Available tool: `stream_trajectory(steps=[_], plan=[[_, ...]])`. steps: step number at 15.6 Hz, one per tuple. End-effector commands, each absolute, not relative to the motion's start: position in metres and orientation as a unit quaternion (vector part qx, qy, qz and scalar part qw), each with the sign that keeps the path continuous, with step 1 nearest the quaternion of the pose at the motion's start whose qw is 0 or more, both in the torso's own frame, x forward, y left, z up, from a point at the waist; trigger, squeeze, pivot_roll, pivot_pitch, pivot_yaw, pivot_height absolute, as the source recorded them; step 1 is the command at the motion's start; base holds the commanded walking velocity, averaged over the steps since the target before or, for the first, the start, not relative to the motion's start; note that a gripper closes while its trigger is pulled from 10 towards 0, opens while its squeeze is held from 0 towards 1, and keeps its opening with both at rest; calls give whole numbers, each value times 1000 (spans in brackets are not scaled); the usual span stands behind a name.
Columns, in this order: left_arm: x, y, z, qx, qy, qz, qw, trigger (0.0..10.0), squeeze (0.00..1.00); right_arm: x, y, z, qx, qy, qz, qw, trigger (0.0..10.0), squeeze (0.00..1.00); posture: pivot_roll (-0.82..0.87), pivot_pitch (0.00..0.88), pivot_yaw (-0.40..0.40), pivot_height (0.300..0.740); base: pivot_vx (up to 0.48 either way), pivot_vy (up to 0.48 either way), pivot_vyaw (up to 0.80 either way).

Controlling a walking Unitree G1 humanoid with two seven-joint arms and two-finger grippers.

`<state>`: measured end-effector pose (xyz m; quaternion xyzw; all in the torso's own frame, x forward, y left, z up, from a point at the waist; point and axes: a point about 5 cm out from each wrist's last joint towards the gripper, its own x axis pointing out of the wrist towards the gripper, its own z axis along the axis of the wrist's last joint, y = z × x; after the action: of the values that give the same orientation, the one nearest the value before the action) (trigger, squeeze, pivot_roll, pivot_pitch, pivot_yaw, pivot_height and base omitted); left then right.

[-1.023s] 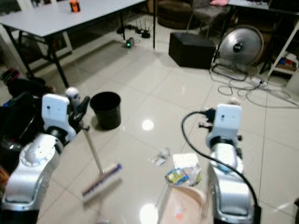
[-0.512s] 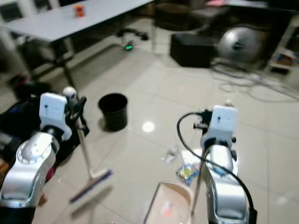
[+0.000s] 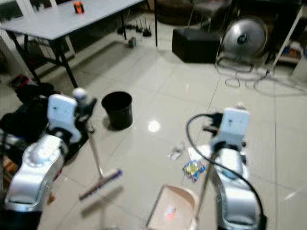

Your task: Sweep floor

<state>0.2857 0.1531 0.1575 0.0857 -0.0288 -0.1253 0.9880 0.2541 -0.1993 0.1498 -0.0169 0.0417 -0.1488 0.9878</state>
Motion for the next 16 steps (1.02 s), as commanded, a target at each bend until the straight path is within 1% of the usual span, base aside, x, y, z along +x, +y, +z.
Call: stream_trajectory(steps=[1,2,3,6,7,12,16], plan=[[290,159,165,99,-45,-110,988,10000,0,257,-196,163,-31,15,-147,989,10000,0,28,0,71,740,0,0,0],[291,159,166,97,-48,-105,989,10000,0,259,-196,167,-33,8,-149,988,10000,0,28,0,72,740,0,0,0],[292,159,166,93,-48,-105,989,10000,0,259,-196,168,-32,5,-151,988,10000,0,28,0,72,740,0,0,-550],[291,158,169,71,-53,-113,990,10000,0,264,-197,175,-55,-9,-154,987,10000,0,31,0,69,740,0,0,-800],[291,158,169,68,-54,-113,990,10000,0,265,-197,175,-75,-14,-162,984,10000,0,31,0,69,740,270,0,0],[291,158,171,63,-56,-112,990,10000,0,265,-193,175,-34,-12,-130,991,10000,0,29,0,68,740,270,0,0],[291,156,171,59,-56,-118,990,10000,0,263,-190,174,-29,-15,-121,992,10000,0,28,0,70,740,289,0,0]])
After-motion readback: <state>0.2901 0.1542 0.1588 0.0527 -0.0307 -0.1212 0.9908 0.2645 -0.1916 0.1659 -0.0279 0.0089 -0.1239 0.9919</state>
